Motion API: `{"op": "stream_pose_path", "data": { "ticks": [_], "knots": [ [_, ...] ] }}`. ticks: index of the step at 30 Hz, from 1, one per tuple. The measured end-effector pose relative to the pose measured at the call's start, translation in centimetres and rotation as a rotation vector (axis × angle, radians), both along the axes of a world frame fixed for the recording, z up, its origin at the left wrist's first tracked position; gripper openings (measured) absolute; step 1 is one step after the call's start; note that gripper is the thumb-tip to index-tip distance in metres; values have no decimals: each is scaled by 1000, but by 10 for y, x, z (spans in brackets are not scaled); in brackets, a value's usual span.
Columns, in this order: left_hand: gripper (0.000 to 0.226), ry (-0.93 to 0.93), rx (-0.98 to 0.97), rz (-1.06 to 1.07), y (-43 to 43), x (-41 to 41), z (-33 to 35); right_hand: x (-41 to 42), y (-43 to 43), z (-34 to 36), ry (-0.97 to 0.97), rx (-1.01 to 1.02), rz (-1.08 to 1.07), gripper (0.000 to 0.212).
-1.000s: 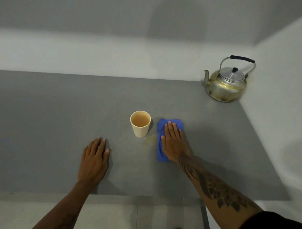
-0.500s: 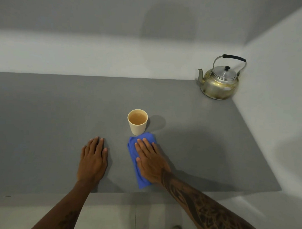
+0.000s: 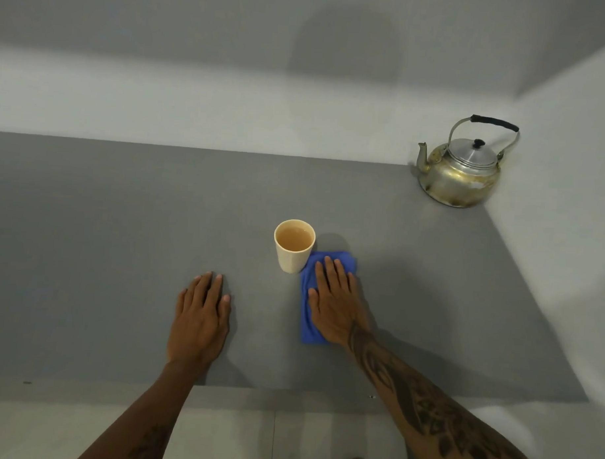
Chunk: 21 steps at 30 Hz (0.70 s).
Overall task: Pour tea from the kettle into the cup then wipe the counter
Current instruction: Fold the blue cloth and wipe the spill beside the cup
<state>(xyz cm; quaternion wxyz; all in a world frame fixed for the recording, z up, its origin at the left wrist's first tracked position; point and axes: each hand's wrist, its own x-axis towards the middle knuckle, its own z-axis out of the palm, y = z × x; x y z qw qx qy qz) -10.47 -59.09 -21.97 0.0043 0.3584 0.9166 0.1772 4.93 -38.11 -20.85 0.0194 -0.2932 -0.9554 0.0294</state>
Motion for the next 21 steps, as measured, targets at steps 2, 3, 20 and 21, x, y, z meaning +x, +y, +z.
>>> {"op": "stream_pose_path", "data": {
  "ticks": [2,3,20,21],
  "knots": [
    [57,-13,0,4,-1,0,-1,11,-7,-5,-22,-5,69,59],
    [56,-13,-2,3,-1,0,-2,19,-9,-7,-39,0,131,58],
    [57,-33,-16,17,2,0,-4,9,-57,-8,8,-33,213,60],
    [57,-30,-16,19,2,0,-5,4,-61,-8,5,-44,243,60]
  ]
}}
